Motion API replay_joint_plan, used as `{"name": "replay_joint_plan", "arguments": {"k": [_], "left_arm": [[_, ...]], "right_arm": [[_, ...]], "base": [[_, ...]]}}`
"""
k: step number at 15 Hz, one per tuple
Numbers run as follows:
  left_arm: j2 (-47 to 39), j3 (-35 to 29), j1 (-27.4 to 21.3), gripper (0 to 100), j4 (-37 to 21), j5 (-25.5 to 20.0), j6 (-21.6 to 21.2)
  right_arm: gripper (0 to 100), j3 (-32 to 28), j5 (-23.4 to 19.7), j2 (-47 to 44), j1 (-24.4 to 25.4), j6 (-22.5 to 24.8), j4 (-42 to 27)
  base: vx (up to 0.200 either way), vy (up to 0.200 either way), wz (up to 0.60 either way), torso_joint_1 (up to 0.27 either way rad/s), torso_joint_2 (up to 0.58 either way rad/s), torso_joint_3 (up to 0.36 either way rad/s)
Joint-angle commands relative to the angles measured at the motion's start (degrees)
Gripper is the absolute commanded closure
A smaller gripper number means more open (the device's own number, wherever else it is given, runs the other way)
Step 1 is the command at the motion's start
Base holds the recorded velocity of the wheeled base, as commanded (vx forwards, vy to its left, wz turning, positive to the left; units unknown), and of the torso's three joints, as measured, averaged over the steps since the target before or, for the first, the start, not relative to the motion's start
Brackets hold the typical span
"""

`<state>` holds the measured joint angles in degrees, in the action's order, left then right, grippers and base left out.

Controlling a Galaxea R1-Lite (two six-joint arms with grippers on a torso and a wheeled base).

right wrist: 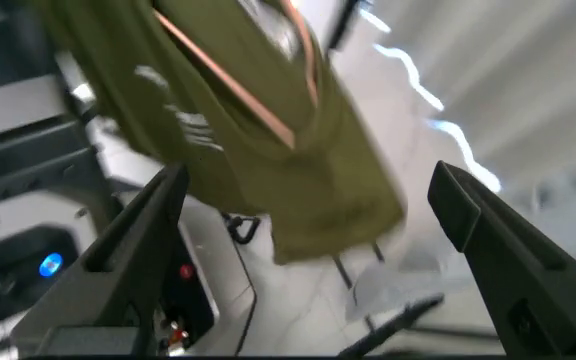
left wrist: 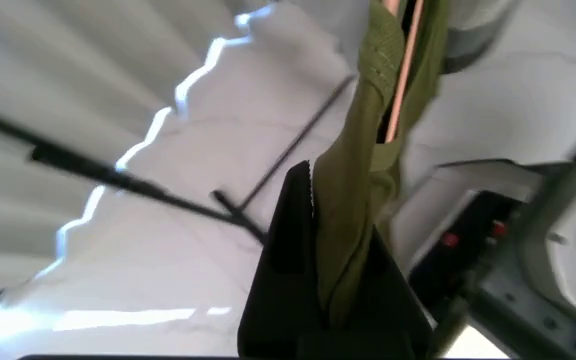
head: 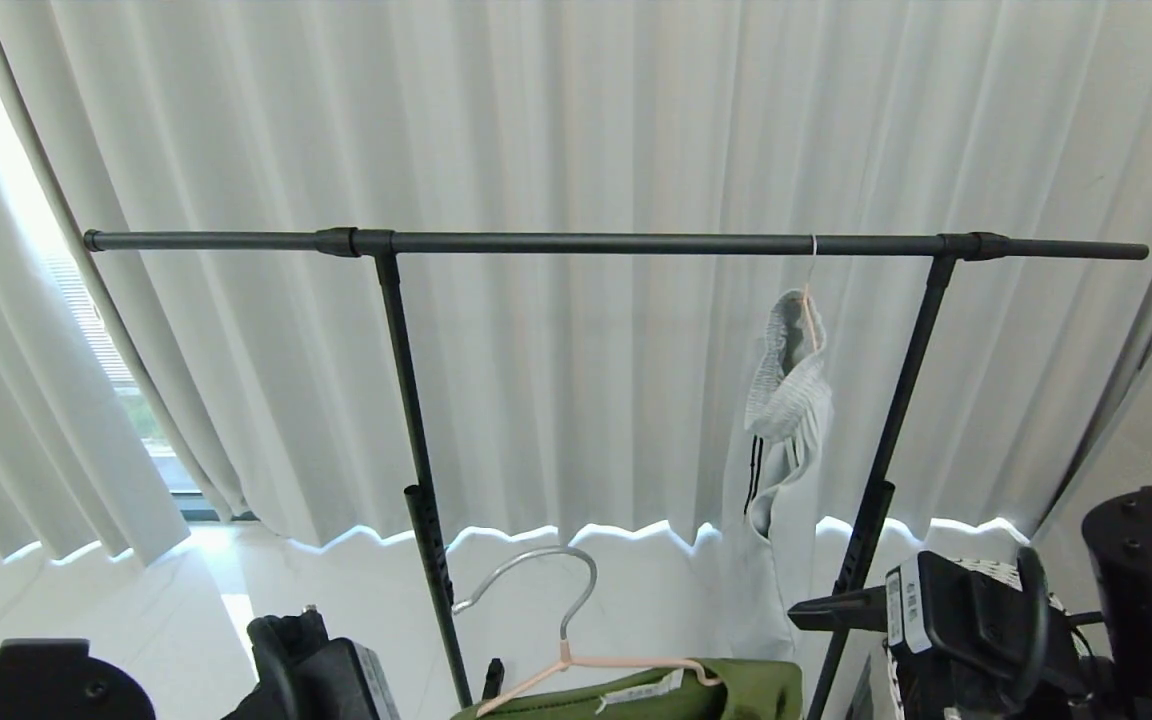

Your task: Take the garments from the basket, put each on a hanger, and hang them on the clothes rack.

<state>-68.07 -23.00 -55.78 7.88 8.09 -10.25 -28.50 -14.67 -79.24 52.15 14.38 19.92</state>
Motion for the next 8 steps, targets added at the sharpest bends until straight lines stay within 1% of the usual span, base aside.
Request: {"name": "replay_joint_plan", "arguments": {"k": [1, 3, 5, 7, 8], "left_arm": [[2.24, 0.59, -0.2, 100, 0.04, -0.71, -1.44], [3.65, 0.5, -0.2, 100, 1.18, -3.17, -3.72], [5.23, 0.59, -0.11, 100, 1.97, -3.52, -7.06], [6.55, 0.59, -0.11, 100, 1.97, -3.61, -9.44], [6.99, 0.68, -0.11, 100, 1.97, -3.61, -9.7]], "right_arm": [[0, -4.02, -2.56, -3.91, 0.32, 2.4, -1.2], [0, -7.71, -4.06, -8.12, 3.31, 2.58, -1.29], [0, -11.05, -5.29, -11.99, 5.5, 2.58, -1.2], [0, -12.19, -5.99, -13.22, 6.21, 2.58, -1.29], [0, -12.1, -6.52, -13.13, 6.21, 2.58, -1.46]], "base": [[0.0, 0.0, 0.0, 0.0, 0.0, 0.0], [0.0, 0.0, 0.0, 0.0, 0.0, 0.0], [0.0, 0.0, 0.0, 0.0, 0.0, 0.0], [0.0, 0.0, 0.0, 0.0, 0.0, 0.0], [0.0, 0.0, 0.0, 0.0, 0.0, 0.0]]}}
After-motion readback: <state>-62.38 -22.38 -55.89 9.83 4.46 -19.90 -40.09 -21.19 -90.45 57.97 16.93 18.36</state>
